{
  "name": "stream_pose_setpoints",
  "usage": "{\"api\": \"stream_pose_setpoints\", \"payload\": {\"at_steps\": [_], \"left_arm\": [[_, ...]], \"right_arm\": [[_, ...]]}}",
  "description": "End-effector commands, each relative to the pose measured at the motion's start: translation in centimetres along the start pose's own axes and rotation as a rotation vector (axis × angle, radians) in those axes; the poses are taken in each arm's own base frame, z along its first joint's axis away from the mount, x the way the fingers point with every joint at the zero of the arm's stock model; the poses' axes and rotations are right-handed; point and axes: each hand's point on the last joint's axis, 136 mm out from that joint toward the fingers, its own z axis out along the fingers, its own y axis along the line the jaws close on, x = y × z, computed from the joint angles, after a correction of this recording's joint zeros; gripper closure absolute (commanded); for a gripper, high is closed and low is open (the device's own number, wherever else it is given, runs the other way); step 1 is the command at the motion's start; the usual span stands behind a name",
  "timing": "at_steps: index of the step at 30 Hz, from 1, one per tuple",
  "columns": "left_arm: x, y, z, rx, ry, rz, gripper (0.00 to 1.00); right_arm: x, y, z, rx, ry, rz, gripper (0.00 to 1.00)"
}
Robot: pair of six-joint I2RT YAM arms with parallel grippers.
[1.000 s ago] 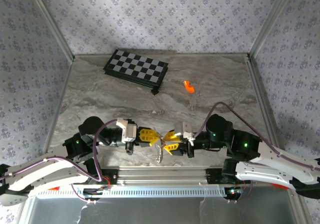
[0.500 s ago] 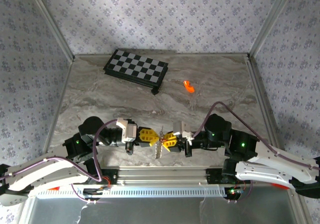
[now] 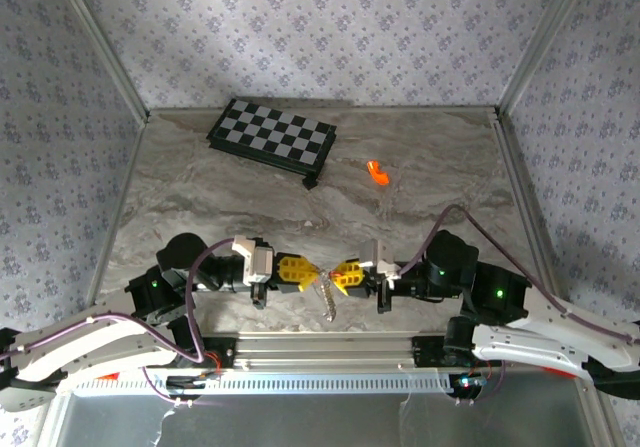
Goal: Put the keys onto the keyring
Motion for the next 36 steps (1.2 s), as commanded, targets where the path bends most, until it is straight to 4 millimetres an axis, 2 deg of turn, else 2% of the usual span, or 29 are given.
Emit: {"api": "stream_pose_setpoints", "payload": {"at_steps": [1, 8, 15, 27, 36], "left_arm": [[-1.5, -0.1, -0.3, -0.005, -0.041, 0.035, 1.00], [1.5, 1.1, 0.1, -0.066, 0.057, 0.037, 1.00], [3.9, 2.2, 0.9, -0.104, 0.135, 0.029, 1.00], [4.4, 2.4, 1.2, -0.109, 0.142, 0.016, 1.00], [4.9, 2.5, 0.6, -0.131, 0.158, 0.017, 1.00]], "right_arm": [[-0.1, -1.3, -0.8, 0.081, 0.033, -0.022, 1.00], [-0.2, -3.9, -1.5, 0.237, 0.069, -0.036, 1.00], [-0.2, -3.9, -1.2, 0.225, 0.107, -0.054, 1.00], [0.7, -2.4, -0.4, 0.183, 0.167, -0.119, 1.00], [0.6, -3.6, -1.1, 0.267, 0.212, -0.154, 1.00]]}}
